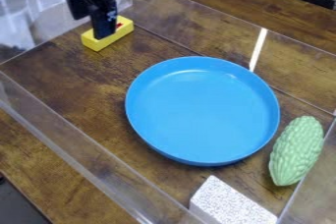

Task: Put the yellow block in the blue tray

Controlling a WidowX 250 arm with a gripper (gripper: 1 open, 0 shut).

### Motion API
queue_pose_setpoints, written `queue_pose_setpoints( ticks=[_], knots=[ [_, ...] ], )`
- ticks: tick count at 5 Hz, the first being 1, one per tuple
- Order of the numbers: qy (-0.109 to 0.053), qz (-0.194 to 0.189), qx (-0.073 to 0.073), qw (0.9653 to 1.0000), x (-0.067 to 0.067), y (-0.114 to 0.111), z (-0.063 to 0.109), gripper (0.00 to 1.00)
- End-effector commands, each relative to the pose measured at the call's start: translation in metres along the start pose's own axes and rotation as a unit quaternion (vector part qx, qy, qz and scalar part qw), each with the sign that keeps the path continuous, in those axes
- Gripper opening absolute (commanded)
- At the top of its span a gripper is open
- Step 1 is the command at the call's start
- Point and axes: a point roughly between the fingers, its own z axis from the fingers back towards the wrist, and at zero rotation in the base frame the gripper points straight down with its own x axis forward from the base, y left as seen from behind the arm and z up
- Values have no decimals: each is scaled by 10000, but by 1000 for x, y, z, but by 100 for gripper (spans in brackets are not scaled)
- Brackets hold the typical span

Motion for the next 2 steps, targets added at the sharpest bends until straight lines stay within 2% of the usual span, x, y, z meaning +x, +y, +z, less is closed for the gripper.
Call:
queue_pose_setpoints(
  ticks=[1,2],
  knots=[
    [-388,-139,197,9990,11,16,23,100],
    [-487,-460,124,9977,19,28,8,100]
  ],
)
